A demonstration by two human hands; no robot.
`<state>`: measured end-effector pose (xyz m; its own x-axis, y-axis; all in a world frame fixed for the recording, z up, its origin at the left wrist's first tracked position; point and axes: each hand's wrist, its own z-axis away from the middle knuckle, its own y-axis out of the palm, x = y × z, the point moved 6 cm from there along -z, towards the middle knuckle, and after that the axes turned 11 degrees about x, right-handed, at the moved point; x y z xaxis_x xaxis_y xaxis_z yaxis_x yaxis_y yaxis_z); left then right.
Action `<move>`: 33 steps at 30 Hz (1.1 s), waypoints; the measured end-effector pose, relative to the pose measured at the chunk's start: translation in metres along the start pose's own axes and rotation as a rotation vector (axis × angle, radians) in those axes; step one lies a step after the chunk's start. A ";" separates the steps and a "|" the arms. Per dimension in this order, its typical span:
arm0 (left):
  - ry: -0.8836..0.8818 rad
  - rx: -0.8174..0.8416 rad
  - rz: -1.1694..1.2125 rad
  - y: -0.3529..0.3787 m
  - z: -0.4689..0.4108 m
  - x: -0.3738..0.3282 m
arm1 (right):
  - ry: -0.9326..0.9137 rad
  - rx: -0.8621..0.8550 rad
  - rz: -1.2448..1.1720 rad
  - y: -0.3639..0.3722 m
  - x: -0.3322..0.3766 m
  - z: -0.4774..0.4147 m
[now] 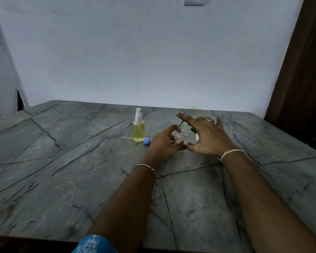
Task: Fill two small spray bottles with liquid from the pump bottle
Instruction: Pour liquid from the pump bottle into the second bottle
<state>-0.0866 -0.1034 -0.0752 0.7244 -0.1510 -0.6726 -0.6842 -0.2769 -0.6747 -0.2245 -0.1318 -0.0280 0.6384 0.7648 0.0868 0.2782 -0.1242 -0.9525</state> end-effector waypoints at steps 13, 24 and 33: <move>-0.041 0.002 -0.004 -0.001 0.002 0.000 | 0.015 -0.073 0.011 0.004 0.007 -0.002; -0.044 0.009 0.026 -0.002 0.003 -0.001 | 0.028 -0.122 0.096 0.006 0.005 -0.003; -0.050 0.028 -0.007 -0.001 0.003 -0.003 | 0.038 -0.129 0.078 0.007 0.006 -0.005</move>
<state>-0.0883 -0.0993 -0.0732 0.7247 -0.1012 -0.6816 -0.6816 -0.2512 -0.6873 -0.2154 -0.1316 -0.0323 0.6879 0.7253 0.0279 0.3151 -0.2638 -0.9117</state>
